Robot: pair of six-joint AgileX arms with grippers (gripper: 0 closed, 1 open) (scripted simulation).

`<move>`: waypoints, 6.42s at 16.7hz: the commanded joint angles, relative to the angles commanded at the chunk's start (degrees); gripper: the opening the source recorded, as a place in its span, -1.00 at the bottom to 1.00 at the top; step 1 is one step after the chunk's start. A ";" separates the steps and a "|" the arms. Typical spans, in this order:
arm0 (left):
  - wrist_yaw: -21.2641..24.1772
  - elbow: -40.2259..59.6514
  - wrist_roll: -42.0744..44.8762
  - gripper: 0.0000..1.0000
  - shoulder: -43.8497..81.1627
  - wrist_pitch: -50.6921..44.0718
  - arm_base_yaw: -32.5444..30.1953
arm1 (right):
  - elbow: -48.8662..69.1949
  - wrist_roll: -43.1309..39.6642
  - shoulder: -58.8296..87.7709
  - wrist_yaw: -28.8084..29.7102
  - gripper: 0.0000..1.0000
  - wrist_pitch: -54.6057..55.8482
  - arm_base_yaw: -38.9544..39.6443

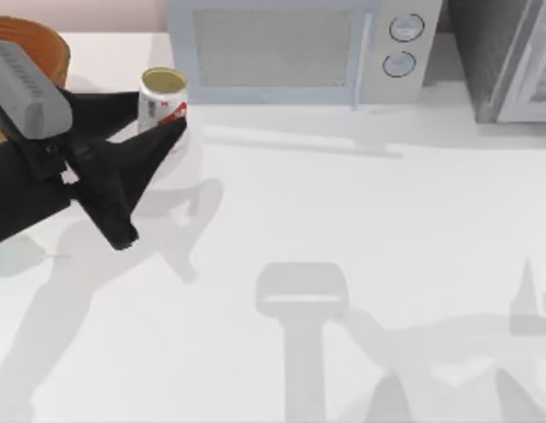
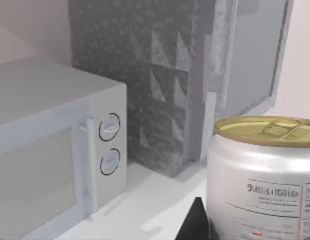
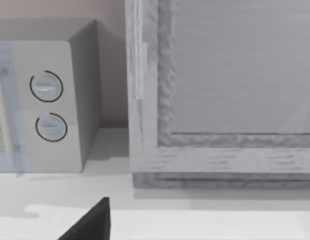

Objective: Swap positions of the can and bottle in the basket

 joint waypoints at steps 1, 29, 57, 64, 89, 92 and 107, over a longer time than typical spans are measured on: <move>1.68 1.23 -0.11 -1.00 3.16 1.49 -0.63 | 0.00 0.00 0.00 0.00 1.00 0.00 0.00; 31.67 36.68 0.93 -1.00 84.04 48.45 -8.04 | 0.00 0.00 0.00 0.00 1.00 0.00 0.00; 31.17 37.21 1.07 1.00 85.47 49.24 -7.64 | 0.00 0.00 0.00 0.00 1.00 0.00 0.00; 26.93 33.58 0.59 1.00 79.61 44.51 -5.39 | 0.00 0.00 0.00 0.00 1.00 0.00 0.00; -37.90 -26.50 -0.29 1.00 -56.66 -27.40 14.32 | 0.00 0.00 0.00 0.00 1.00 0.00 0.00; -39.50 -28.14 -0.44 1.00 -59.62 -29.09 14.49 | 0.00 0.00 0.00 0.00 1.00 0.00 0.00; -33.24 -27.01 1.22 1.00 -29.67 -3.51 21.68 | 0.00 0.00 0.00 0.00 1.00 0.00 0.00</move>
